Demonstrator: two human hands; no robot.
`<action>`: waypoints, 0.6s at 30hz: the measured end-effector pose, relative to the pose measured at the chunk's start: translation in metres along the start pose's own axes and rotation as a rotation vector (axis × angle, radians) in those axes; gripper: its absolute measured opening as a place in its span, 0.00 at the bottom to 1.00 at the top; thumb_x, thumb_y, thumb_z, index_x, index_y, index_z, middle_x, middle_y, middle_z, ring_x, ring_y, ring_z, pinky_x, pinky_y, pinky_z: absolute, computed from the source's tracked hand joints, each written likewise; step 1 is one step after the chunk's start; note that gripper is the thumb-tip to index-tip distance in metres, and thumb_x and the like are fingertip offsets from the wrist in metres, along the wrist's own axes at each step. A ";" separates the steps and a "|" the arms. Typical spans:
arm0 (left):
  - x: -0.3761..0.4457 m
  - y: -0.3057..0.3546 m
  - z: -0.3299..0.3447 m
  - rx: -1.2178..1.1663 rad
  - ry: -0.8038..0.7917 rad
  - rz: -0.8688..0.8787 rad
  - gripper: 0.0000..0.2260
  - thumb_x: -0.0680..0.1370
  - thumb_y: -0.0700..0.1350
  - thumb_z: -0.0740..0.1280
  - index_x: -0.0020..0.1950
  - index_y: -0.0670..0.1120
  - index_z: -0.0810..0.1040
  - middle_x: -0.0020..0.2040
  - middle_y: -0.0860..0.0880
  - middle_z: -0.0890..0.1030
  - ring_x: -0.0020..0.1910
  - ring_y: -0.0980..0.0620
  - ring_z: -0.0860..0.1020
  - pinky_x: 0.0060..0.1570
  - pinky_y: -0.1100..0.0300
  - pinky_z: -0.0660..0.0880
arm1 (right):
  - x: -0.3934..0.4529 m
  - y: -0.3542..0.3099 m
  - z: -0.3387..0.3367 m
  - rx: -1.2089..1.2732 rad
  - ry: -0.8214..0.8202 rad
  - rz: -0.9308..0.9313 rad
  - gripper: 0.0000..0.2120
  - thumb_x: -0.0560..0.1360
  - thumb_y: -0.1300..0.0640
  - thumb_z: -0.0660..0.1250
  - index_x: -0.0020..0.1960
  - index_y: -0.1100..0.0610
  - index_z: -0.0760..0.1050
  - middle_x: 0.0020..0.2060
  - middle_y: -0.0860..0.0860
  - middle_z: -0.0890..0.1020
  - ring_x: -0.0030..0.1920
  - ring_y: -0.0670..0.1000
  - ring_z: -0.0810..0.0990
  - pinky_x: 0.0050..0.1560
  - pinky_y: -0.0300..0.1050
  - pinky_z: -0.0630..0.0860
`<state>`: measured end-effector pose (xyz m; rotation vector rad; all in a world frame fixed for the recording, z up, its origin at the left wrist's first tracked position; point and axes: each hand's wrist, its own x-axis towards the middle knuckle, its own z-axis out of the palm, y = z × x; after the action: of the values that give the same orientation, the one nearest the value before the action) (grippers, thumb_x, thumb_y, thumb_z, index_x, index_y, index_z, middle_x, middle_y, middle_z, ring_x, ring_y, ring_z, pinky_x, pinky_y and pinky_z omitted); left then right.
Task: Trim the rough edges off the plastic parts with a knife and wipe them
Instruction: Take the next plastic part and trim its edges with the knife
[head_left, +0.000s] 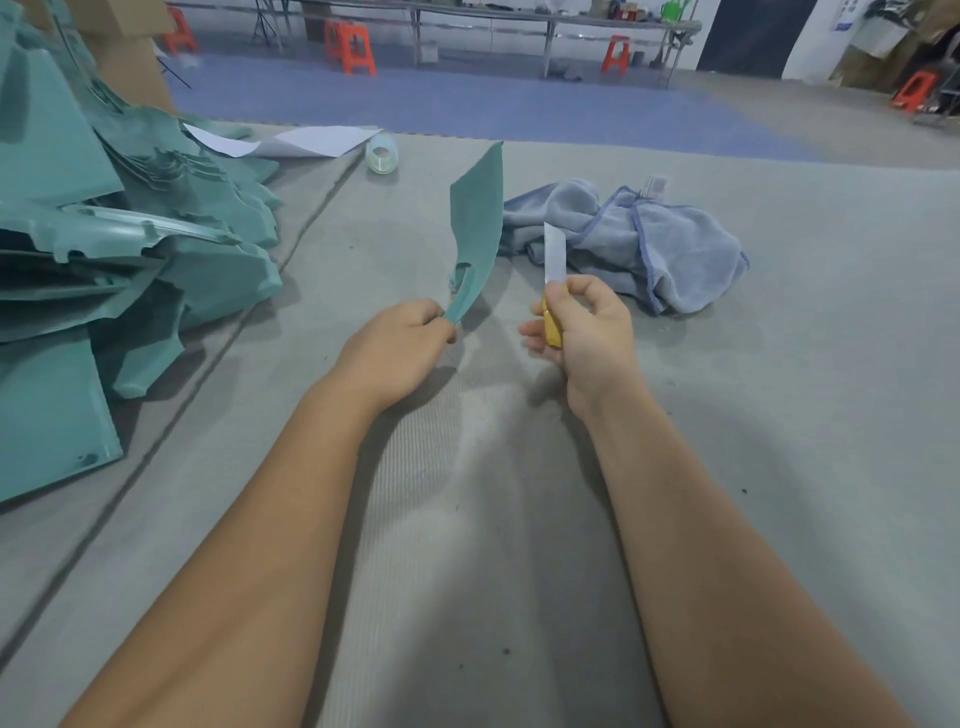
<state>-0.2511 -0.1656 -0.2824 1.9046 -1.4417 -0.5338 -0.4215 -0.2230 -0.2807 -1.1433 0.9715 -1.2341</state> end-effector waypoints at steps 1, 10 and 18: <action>0.000 0.000 -0.001 -0.066 -0.017 -0.015 0.13 0.70 0.54 0.58 0.43 0.49 0.77 0.31 0.53 0.76 0.32 0.50 0.72 0.36 0.56 0.66 | -0.001 -0.001 0.001 0.009 -0.012 0.012 0.05 0.80 0.59 0.63 0.45 0.53 0.73 0.32 0.52 0.79 0.27 0.49 0.75 0.27 0.41 0.74; 0.002 -0.003 0.002 -0.222 0.038 -0.048 0.13 0.68 0.55 0.57 0.40 0.50 0.77 0.25 0.55 0.72 0.29 0.50 0.69 0.38 0.54 0.66 | -0.003 -0.002 0.009 -0.209 -0.196 0.075 0.21 0.82 0.48 0.56 0.40 0.53 0.82 0.26 0.47 0.69 0.25 0.44 0.62 0.28 0.38 0.59; 0.002 -0.005 0.009 0.042 0.198 -0.028 0.12 0.76 0.50 0.54 0.40 0.53 0.75 0.36 0.53 0.77 0.37 0.50 0.75 0.34 0.56 0.65 | -0.014 0.009 0.021 -0.384 -0.208 -0.124 0.11 0.78 0.54 0.65 0.37 0.53 0.74 0.24 0.47 0.75 0.24 0.43 0.67 0.33 0.43 0.65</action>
<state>-0.2534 -0.1689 -0.2926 1.9529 -1.3097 -0.3196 -0.4010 -0.2073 -0.2866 -1.6203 1.0153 -1.0231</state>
